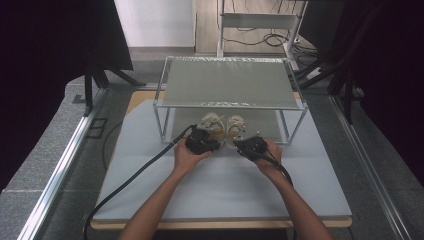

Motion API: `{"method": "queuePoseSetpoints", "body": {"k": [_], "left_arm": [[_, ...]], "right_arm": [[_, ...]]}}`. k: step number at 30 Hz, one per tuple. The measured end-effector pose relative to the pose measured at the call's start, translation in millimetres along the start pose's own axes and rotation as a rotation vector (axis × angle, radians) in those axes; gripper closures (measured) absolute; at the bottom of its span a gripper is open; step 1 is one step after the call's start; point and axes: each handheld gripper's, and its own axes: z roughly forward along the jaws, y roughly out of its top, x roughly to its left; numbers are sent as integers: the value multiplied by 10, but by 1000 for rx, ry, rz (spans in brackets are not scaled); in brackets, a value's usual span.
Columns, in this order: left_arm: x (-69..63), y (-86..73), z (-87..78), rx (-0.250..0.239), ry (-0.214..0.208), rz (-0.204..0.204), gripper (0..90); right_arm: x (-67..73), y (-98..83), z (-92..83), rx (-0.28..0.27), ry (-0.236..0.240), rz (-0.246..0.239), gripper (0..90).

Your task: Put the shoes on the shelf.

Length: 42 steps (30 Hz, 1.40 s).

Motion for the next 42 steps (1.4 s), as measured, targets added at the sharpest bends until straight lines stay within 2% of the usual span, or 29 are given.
{"method": "queuePoseSetpoints", "body": {"k": [3,5,10,13,14,15,16,19,25,28,38,42], "left_arm": [[-9,-17,7,33,13,33,753],[-13,-21,6,36,14,44,745],[-21,-30,19,39,3,38,727],[-54,-83,92,74,1,48,720],[-56,-111,134,96,0,66,708],[-81,-151,190,95,5,59,704],[-97,-176,188,74,15,78,698],[-113,-198,187,63,21,88,677],[-115,-204,185,61,23,90,680],[-122,-210,185,59,25,97,675],[-107,-202,180,64,10,87,656],[-122,-198,160,76,32,93,640]], "right_arm": [[-4,-1,2,-2,1,2,741],[-9,3,4,-1,4,2,741],[-17,5,10,-3,18,1,712],[-28,1,25,-10,32,-1,671],[-31,0,29,-12,36,2,664],[-29,-3,33,-16,37,4,656],[-24,-9,35,-20,35,5,647],[0,-40,38,-40,35,1,602],[63,-110,52,-89,14,-4,542],[82,-148,60,-98,2,1,549],[34,-148,49,-92,12,12,613],[32,-146,47,-90,10,10,623]]}}
